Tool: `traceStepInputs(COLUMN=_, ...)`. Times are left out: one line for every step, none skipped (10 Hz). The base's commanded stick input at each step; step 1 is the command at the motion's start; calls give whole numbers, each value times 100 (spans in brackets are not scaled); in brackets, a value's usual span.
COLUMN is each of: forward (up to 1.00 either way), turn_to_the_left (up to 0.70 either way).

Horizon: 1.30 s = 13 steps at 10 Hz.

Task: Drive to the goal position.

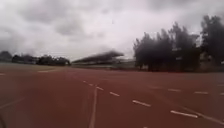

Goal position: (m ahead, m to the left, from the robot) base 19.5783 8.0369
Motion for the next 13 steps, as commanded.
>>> traceStepInputs(forward=70, turn_to_the_left=0)
traceStepInputs(forward=70, turn_to_the_left=0)
traceStepInputs(forward=70, turn_to_the_left=0)
traceStepInputs(forward=70, turn_to_the_left=0)
traceStepInputs(forward=70, turn_to_the_left=0)
traceStepInputs(forward=70, turn_to_the_left=0)
traceStepInputs(forward=70, turn_to_the_left=0)
traceStepInputs(forward=70, turn_to_the_left=0)
traceStepInputs(forward=70, turn_to_the_left=0)
traceStepInputs(forward=70, turn_to_the_left=0)
traceStepInputs(forward=70, turn_to_the_left=0)
traceStepInputs(forward=70, turn_to_the_left=0)
traceStepInputs(forward=70, turn_to_the_left=0)
